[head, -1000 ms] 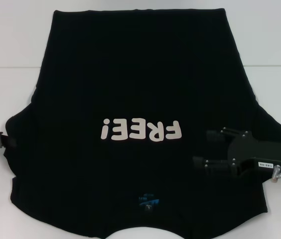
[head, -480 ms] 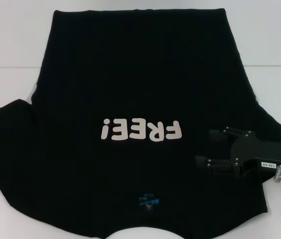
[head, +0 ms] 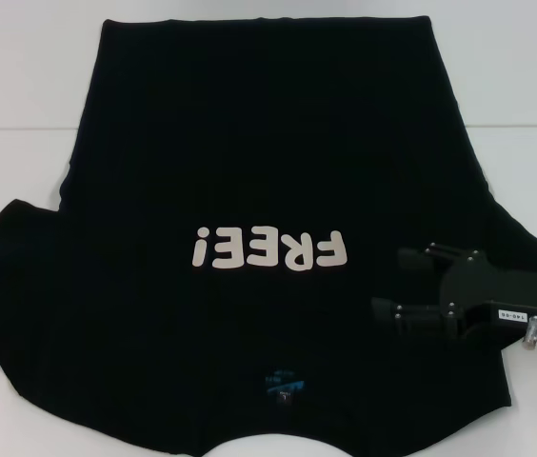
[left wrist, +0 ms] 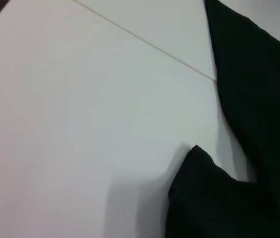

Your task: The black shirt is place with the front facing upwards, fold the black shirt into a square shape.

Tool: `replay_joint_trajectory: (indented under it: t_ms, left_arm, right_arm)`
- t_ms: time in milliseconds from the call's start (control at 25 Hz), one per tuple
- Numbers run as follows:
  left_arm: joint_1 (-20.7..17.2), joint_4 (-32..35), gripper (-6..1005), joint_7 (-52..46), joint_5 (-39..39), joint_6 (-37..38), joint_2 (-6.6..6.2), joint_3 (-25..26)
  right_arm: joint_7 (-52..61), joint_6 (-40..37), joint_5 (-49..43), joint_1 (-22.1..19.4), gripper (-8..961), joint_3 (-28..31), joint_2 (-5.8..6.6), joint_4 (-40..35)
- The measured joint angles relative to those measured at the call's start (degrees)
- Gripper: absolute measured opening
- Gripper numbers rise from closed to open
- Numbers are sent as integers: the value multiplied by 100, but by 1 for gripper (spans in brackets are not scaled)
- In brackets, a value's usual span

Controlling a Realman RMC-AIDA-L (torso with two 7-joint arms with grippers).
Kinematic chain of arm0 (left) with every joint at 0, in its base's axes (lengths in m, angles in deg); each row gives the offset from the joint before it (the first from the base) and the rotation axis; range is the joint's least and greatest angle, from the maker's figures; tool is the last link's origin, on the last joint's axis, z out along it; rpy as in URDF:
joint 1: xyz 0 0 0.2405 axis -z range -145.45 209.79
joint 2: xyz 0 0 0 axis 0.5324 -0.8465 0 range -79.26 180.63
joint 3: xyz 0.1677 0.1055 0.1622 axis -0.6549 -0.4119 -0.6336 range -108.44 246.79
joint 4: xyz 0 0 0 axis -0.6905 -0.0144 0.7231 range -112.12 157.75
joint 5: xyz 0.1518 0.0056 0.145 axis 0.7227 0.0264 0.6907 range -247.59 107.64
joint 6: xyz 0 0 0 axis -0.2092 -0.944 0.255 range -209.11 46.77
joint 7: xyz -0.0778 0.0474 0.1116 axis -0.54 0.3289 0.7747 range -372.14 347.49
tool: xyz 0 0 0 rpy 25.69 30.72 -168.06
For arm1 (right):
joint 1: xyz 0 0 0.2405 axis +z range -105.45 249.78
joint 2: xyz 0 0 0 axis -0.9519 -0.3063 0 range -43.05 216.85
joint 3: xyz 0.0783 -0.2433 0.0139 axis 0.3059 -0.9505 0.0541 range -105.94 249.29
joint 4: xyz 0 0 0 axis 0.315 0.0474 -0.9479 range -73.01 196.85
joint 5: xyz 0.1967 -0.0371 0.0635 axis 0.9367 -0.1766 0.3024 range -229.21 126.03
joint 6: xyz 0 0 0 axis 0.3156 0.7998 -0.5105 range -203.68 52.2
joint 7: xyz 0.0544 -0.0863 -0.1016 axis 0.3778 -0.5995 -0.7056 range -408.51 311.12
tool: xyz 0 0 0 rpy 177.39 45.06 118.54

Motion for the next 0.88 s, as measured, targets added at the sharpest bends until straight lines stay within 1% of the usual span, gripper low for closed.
replay_joint_trajectory:
  t_ms: [240, 360, 520, 600, 680, 760, 880]
  left_arm:
    - [89, 24, -1, 29, -30, 186, 12, 71]
    - [183, 156, 0, 30, -50, 302, 72, 39]
    - [363, 568, 0, 4, -21, 453, 280, -18]
    - [456, 809, 0, -17, -18, 600, 391, -125]
    - [540, 963, -1, -21, -30, 740, 471, -215]
    - [663, 1083, -1, -24, -38, 891, 585, -332]
    - [798, 1114, -1, -26, -25, 968, 721, -574]
  right_arm:
    - [0, -7, 0, 0, 933, 0, 0, 0]
    - [0, -7, -1, -11, 932, 0, 0, 0]
    - [0, 1, -15, -27, 932, 0, -8, 1]
    - [0, 2, -18, -35, 931, 0, -11, 3]
    - [0, 12, -19, -42, 931, 0, -10, 18]
    - [0, 20, -18, -46, 931, -1, -6, 30]
    - [0, 24, -23, -46, 931, 0, -2, 37]
